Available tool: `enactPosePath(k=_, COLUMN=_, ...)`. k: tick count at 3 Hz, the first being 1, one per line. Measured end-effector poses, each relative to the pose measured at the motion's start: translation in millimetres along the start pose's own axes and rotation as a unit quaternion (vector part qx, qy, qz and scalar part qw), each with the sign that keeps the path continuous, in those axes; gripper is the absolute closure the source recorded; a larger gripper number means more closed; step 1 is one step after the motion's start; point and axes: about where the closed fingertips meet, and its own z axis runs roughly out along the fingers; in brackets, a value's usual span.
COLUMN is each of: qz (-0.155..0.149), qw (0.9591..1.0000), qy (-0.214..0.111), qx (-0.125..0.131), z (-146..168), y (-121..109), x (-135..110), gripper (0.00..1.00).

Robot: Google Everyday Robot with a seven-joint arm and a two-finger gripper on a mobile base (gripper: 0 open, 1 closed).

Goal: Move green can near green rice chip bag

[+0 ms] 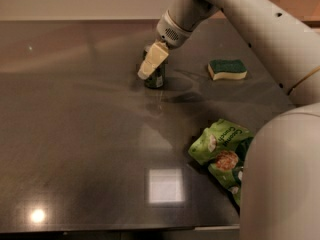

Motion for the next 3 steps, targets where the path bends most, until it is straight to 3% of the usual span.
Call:
enactPosePath(k=2, qz=-0.002, qw=0.9999, qy=-0.004, qx=-0.009, z=-8.5, y=8.1, x=0.1, gripper=0.65)
enactPosePath(k=3, qz=-0.005, qw=0.9999, qy=-0.010, qx=-0.006, z=-27.8, y=15.9, x=2.7, gripper=0.88)
